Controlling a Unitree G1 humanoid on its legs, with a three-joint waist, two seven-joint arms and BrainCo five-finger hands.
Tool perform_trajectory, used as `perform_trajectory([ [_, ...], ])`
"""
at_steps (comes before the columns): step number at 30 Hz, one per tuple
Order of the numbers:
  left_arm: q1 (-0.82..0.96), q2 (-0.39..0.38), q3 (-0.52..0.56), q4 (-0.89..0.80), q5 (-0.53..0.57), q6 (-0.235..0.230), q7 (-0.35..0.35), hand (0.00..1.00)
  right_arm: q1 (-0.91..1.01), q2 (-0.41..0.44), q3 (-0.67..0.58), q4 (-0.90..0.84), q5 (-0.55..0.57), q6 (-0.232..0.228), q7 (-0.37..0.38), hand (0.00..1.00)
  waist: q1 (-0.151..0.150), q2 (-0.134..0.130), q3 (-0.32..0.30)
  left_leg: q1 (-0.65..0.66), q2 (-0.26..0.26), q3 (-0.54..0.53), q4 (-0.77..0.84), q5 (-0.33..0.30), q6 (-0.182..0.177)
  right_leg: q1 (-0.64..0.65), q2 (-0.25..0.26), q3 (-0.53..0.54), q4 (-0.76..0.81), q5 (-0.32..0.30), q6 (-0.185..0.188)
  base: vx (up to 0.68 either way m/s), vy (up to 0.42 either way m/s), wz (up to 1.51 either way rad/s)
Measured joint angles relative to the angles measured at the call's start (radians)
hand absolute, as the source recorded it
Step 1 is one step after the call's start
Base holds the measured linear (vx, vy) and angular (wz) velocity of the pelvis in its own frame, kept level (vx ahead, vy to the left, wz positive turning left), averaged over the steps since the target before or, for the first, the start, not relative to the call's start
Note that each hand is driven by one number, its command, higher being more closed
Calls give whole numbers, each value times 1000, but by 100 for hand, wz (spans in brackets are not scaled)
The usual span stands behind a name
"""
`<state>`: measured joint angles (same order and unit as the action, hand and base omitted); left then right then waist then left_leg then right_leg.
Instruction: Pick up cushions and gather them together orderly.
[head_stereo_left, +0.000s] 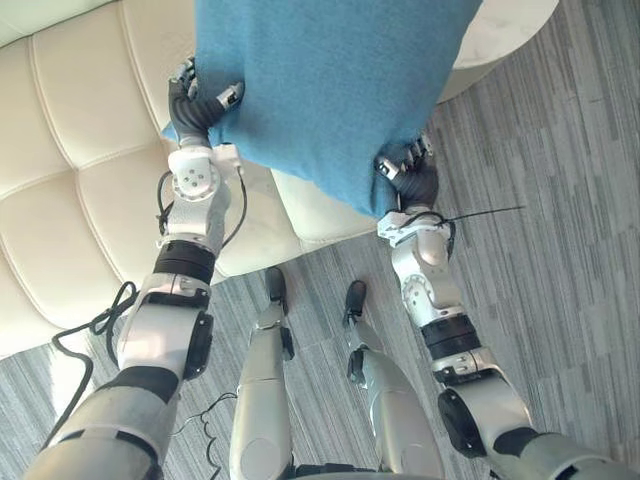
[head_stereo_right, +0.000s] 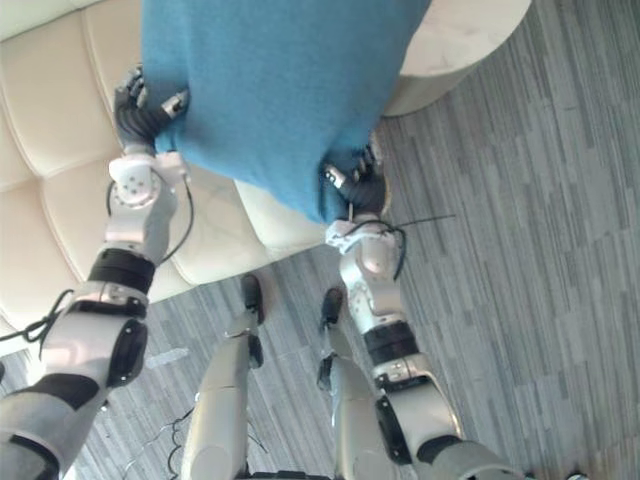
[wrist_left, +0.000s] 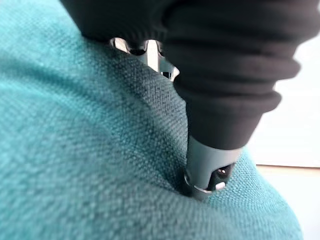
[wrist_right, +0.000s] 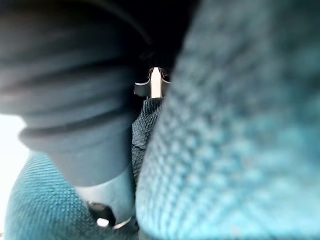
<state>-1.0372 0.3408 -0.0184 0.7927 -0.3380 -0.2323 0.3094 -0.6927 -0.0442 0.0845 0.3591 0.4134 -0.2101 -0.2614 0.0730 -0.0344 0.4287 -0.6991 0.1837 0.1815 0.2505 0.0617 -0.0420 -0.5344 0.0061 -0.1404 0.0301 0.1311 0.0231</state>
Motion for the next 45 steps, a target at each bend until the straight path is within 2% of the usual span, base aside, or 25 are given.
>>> perform_trajectory([
  [5, 10, -1, -16, -57, -48, 0, 20, 100, -2, 1, 4, 10, 0, 3, -3, 100, 0, 0, 0, 31, -4, -6, -9, 3, -3, 35, -1, -9, -9, 0, -1, 44, -34, 5],
  [10, 119, -19, -58, -226, -57, 0, 22, 100, 78, 0, 8, 7, -1, 5, -3, 100, -2, -1, -1, 154, -29, -11, -100, 35, -12, 126, -13, -18, -22, -16, -10, 69, -33, 12],
  [13, 272, -98, -63, -403, -56, -9, 43, 100, 183, 2, 11, -6, -20, 5, -3, 100, -8, 0, -2, 219, -40, -33, -141, 46, -19, 175, -19, -45, 5, -53, -17, 48, -34, 24],
  [16, 412, -166, -75, -494, -55, -17, 61, 100, 297, 3, 11, -96, -24, 8, -3, 100, -13, 2, -3, 274, -51, -56, -168, 51, -25, 215, -27, -67, 39, -93, -18, 53, -21, 27],
  [20, 606, -211, -111, -612, -55, -25, 62, 100, 433, -2, 11, -193, -53, 5, -1, 100, -18, 9, -13, 361, -70, -87, -216, 60, -32, 273, -45, -104, 97, -158, -18, 65, -14, 35],
  [21, 676, -211, -134, -649, -55, -30, 61, 100, 485, -4, 11, -212, -60, 1, 9, 100, -18, 11, -33, 387, -77, -103, -241, 66, -37, 281, -56, -120, 133, -191, -18, 88, -23, 53],
  [25, 865, -235, -156, -717, -56, -34, 56, 100, 607, -6, 20, -236, -63, 1, 48, 100, -20, 26, -118, 462, -106, -152, -307, 83, -41, 334, -82, -174, 175, -253, -12, 123, -21, 43],
  [28, 995, -259, -158, -770, -57, -35, 38, 100, 691, -8, 41, -266, -76, 1, 65, 100, -22, 36, -165, 521, -124, -176, -323, 83, -41, 404, -99, -201, 170, -278, -1, 136, -15, 41],
  [30, 1077, -259, -158, -809, -59, -35, 18, 100, 745, -8, 48, -298, -100, 0, 92, 100, -20, 53, -210, 534, -136, -206, -323, 83, -41, 450, -103, -234, 140, -279, 2, 103, -5, 46],
  [33, 1117, -259, -158, -827, -63, -38, -14, 100, 763, -13, 47, -305, -102, -5, 102, 100, -18, 59, -217, 540, -157, -258, -285, 77, -42, 514, -113, -295, 120, -281, 5, -1, 0, 61],
  [35, 1131, -259, -160, -829, -71, -38, -35, 100, 775, -25, 47, -305, -102, -12, 105, 100, -16, 61, -218, 512, -171, -276, -202, 41, -44, 555, -118, -345, 114, -286, 11, -59, 14, 78],
  [36, 1142, -260, -165, -829, -80, -39, -41, 100, 780, -35, 47, -306, -102, -15, 105, 100, -16, 66, -222, 487, -166, -230, -157, -1, -42, 572, -123, -382, 114, -287, 11, -71, 35, 59],
  [37, 1150, -263, -168, -829, -82, -39, -44, 100, 781, -41, 47, -305, -104, -16, 106, 100, -14, 74, -229, 478, -150, -184, -145, -37, -17, 573, -120, -394, 116, -286, 10, -106, 73, 56],
  [38, 1156, -266, -168, -827, -94, -39, -50, 100, 781, -43, 44, -305, -111, -16, 105, 100, -14, 73, -234, 447, -118, -93, -99, -75, -13, 575, -129, -407, 116, -282, 8, -97, 121, 35],
  [39, 1167, -272, -168, -827, -100, -40, -50, 100, 781, -44, 44, -306, -127, -16, 105, 100, -14, 74, -240, 419, -81, 0, -39, -105, 9, 573, -144, -419, 117, -280, 9, -85, 220, 38],
  [40, 1173, -276, -168, -821, -102, -40, -50, 100, 780, -45, 42, -306, -139, -16, 104, 100, -14, 74, -242, 399, -46, 49, 29, -124, 43, 573, -172, -429, 128, -279, 13, -34, 233, 26],
  [41, 1174, -276, -168, -815, -109, -39, -51, 100, 780, -46, 41, -306, -139, -16, 104, 100, -16, 71, -244, 392, -24, 68, 69, -129, 44, 573, -194, -430, 134, -274, 22, 8, 365, 20],
  [42, 1183, -279, -170, -810, -109, -39, -52, 100, 780, -50, 38, -306, -139, -16, 104, 100, -21, 83, -261, 389, 27, 88, 99, -132, 37, 574, -220, -428, 132, -255, 54, 32, 332, 12],
  [43, 1189, -282, -173, -810, -109, -40, -53, 100, 780, -56, 37, -306, -139, -16, 103, 100, -25, 94, -271, 393, 48, 94, 90, -127, 36, 575, -224, -429, 128, -246, 69, 53, 365, 12],
  [44, 1197, -289, -182, -809, -109, -39, -54, 100, 781, -72, 35, -306, -139, -15, 102, 100, -29, 124, -292, 415, 83, 99, 42, -100, 6, 581, -228, -433, 117, -230, 97, 112, 442, 31],
  [45, 1188, -287, -198, -793, -116, -39, -56, 100, 783, -71, 20, -301, -140, -9, 100, 100, -39, 110, -296, 424, 40, 106, 32, -91, -50, 599, -266, -447, 98, -205, 128, 143, 527, 47],
])
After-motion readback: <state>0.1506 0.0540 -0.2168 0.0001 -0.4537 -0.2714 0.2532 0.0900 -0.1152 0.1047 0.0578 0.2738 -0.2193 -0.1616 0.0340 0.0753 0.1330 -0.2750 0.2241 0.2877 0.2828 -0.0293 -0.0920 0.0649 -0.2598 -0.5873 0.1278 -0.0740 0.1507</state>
